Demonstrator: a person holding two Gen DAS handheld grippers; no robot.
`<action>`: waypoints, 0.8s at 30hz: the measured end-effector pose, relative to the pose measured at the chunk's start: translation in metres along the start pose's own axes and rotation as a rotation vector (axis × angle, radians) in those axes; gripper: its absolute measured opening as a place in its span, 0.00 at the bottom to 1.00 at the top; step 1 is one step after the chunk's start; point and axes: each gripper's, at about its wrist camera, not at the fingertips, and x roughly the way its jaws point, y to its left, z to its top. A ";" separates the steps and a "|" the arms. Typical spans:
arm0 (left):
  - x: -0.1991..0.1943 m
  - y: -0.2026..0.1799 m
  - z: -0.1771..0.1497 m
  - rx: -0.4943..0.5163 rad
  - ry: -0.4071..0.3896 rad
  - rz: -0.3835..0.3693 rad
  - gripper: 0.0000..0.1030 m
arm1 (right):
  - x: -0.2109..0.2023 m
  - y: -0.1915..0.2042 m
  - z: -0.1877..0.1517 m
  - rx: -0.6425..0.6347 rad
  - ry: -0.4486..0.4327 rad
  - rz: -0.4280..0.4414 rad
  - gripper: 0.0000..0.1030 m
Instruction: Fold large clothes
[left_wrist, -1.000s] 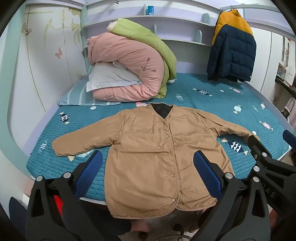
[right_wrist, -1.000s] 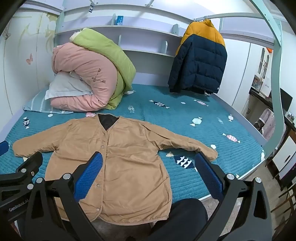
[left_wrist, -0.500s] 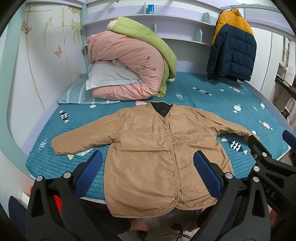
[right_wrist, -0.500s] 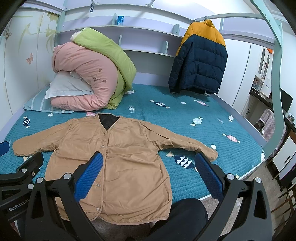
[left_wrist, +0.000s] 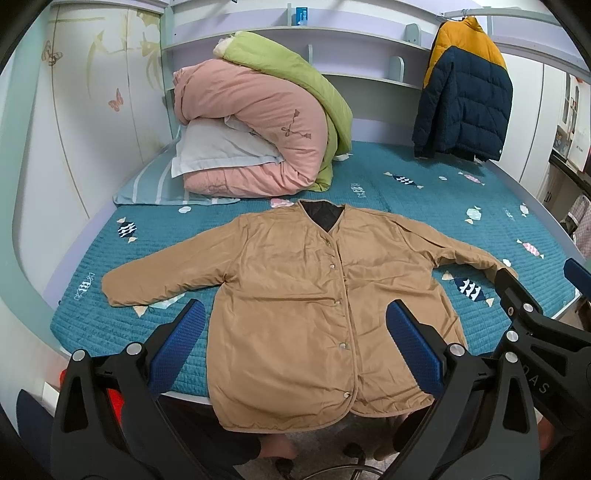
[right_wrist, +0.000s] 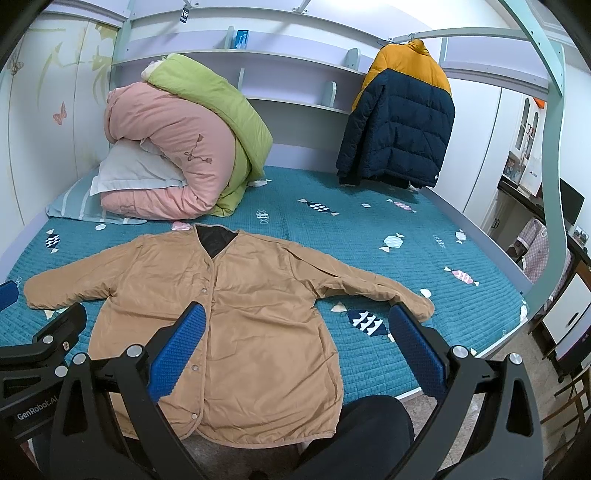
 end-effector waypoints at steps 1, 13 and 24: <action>0.000 0.000 0.000 0.001 0.000 0.000 0.95 | 0.000 0.000 0.000 0.000 0.000 0.000 0.93; 0.003 0.002 -0.003 -0.005 0.014 -0.007 0.95 | 0.005 0.001 -0.004 -0.004 0.006 0.003 0.93; 0.016 0.005 -0.001 -0.007 0.050 -0.014 0.95 | 0.016 0.003 -0.004 -0.013 0.038 0.007 0.93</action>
